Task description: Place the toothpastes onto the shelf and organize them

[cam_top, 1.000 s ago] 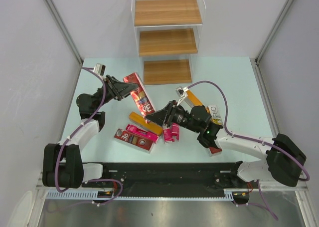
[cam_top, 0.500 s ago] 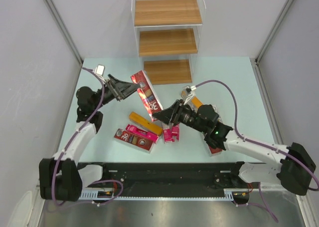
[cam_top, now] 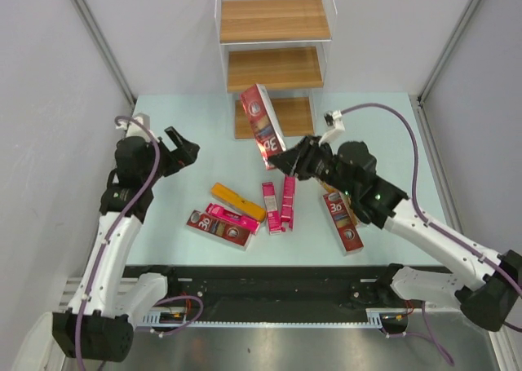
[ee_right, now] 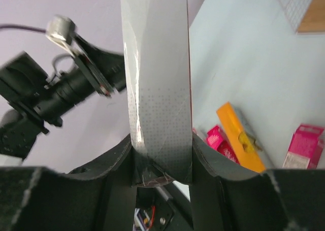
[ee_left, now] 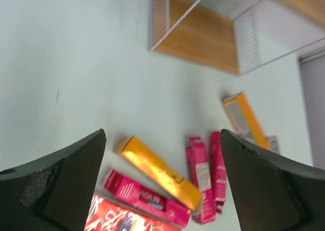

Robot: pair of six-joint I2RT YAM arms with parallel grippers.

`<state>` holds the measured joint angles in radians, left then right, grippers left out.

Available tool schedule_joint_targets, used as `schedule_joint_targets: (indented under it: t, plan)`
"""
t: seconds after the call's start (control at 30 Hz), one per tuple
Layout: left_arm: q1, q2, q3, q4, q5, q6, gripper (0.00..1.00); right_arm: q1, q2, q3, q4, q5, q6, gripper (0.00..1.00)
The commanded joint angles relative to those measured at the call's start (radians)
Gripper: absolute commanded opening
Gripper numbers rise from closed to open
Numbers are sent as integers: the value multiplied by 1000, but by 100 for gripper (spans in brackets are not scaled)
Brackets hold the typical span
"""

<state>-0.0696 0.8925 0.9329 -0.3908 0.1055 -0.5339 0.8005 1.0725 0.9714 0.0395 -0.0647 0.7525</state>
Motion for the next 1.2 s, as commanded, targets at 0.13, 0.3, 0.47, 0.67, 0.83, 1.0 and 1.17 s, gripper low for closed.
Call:
schedule_joint_targets:
  t: [0.13, 0.3, 0.47, 0.67, 0.83, 1.0, 1.17]
  plan:
    - [1, 40, 37, -112, 7, 87, 100, -142, 291, 496, -93, -148, -87, 29]
    - [1, 51, 105, -155, -1, 123, 100, -178, 565, 938, -269, -187, -133, 31]
    - [1, 68, 175, -171, 31, 126, 100, -221, 834, 1356, -372, -198, -110, 32]
    - [1, 57, 234, -174, 34, 127, 100, -303, 1084, 1614, -321, -273, 71, 32]
    - [1, 65, 274, -197, 25, 141, 100, -346, 1103, 1523, -147, -290, 235, 32]
    - [1, 72, 284, -217, 17, 143, 100, -342, 1146, 1554, -92, -291, 312, 33]
    - [1, 68, 284, -230, 17, 141, 100, -340, 1178, 1538, -3, -299, 448, 34]
